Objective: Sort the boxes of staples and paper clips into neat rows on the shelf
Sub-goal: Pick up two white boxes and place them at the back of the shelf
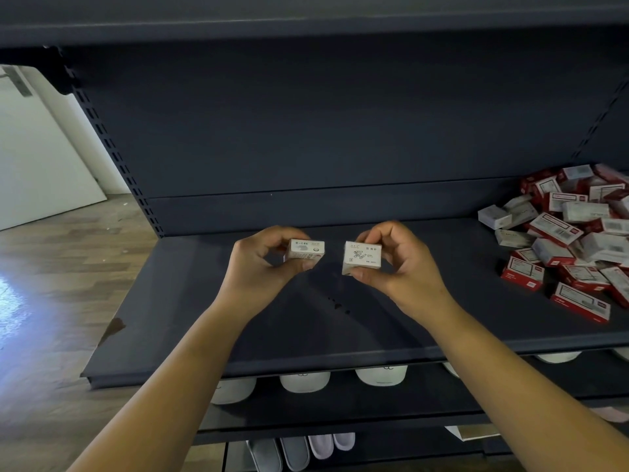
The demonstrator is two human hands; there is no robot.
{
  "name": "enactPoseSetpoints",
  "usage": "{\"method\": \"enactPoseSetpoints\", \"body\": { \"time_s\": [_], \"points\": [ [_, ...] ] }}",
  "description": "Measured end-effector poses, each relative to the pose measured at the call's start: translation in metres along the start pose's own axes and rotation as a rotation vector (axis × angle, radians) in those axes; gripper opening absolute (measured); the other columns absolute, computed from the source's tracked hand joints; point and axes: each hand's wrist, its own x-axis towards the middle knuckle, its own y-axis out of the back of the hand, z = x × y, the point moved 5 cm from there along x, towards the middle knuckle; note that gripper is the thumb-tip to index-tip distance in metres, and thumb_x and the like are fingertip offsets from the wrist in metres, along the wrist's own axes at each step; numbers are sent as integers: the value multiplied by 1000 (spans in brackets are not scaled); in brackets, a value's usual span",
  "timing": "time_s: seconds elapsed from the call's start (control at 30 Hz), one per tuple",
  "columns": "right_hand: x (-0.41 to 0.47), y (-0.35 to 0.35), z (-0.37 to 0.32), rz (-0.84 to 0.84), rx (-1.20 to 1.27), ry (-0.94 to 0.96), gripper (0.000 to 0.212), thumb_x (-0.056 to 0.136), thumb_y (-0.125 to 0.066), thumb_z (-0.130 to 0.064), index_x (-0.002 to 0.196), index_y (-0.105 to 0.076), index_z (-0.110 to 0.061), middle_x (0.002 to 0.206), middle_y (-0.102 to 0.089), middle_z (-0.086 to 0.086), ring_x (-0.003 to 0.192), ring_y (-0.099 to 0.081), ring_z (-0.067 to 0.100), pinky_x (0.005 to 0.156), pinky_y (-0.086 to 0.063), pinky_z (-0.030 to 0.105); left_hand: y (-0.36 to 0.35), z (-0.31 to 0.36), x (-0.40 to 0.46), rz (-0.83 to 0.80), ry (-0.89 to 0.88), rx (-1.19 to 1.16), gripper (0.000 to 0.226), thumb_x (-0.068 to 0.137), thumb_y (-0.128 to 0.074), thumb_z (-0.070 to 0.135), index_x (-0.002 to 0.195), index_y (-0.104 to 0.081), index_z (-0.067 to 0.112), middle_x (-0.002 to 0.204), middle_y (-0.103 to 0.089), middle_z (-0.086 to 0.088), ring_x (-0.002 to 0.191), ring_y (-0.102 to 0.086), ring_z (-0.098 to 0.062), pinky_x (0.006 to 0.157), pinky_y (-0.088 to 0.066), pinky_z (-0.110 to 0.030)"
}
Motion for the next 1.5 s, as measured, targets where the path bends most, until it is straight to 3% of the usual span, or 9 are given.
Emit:
{"method": "enactPoseSetpoints", "body": {
  "time_s": [0.23,0.33,0.47,0.53,0.7,0.8,1.0,1.17,1.5],
  "points": [
    [0,2,0,10,16,-9,38,69,-74,7,84,-52,-19,92,-64,-4,92,-63,11,84,-51,31,1,-3,0,27,24,-30,35,69,-77,-1,78,-61,28,79,-66,22,77,-62,3,72,-46,-10],
    [-1,5,0,29,-5,-8,42,69,-73,9,88,-54,-23,93,-63,-5,89,-63,7,78,-52,28,3,-5,0,43,38,-41,36,70,-77,-2,78,-58,28,80,-67,18,76,-62,0,71,-48,-13],
    [-1,5,0,17,-46,6,59,71,-70,12,104,-58,-36,94,-56,-8,89,-57,5,83,-51,27,2,-3,0,32,61,-82,49,73,-72,-6,96,-57,35,86,-67,13,79,-64,-1,70,-50,-15],
    [-1,5,-3,10,-70,38,56,71,-70,12,102,-60,-33,96,-58,-8,91,-58,5,84,-51,27,1,-1,0,11,48,-67,58,75,-70,-7,105,-54,40,92,-65,12,82,-63,0,74,-50,-13],
    [-3,8,-3,7,-66,17,38,69,-74,5,91,-64,-25,92,-67,-8,89,-63,9,79,-52,26,1,5,-1,30,-53,41,41,74,-74,-1,88,-63,36,89,-67,13,83,-61,3,74,-44,-8],
    [-6,10,1,31,-106,-5,34,69,-77,0,89,-62,-24,91,-67,-7,89,-62,12,79,-52,30,1,4,-2,52,-16,36,34,73,-75,1,83,-64,33,83,-68,17,83,-61,5,73,-44,-6],
    [-8,13,6,21,31,-71,34,71,-73,7,83,-52,-16,95,-66,-3,94,-65,12,79,-56,34,0,0,-3,40,8,-103,27,73,-73,-3,80,-59,19,90,-71,9,88,-67,-9,77,-52,-22],
    [-9,12,4,6,98,-37,33,71,-70,13,79,-49,-11,91,-68,-1,87,-66,14,69,-54,25,-6,-1,-5,24,9,-163,26,73,-70,-9,78,-56,12,88,-71,5,87,-67,-14,74,-54,-24],
    [-9,23,8,56,190,-64,38,68,-66,21,78,-48,-11,89,-67,-1,91,-66,12,66,-53,23,-8,4,-8,39,35,-339,30,65,-71,-16,73,-55,8,82,-73,2,85,-69,-14,71,-55,-23]
  ]
}}
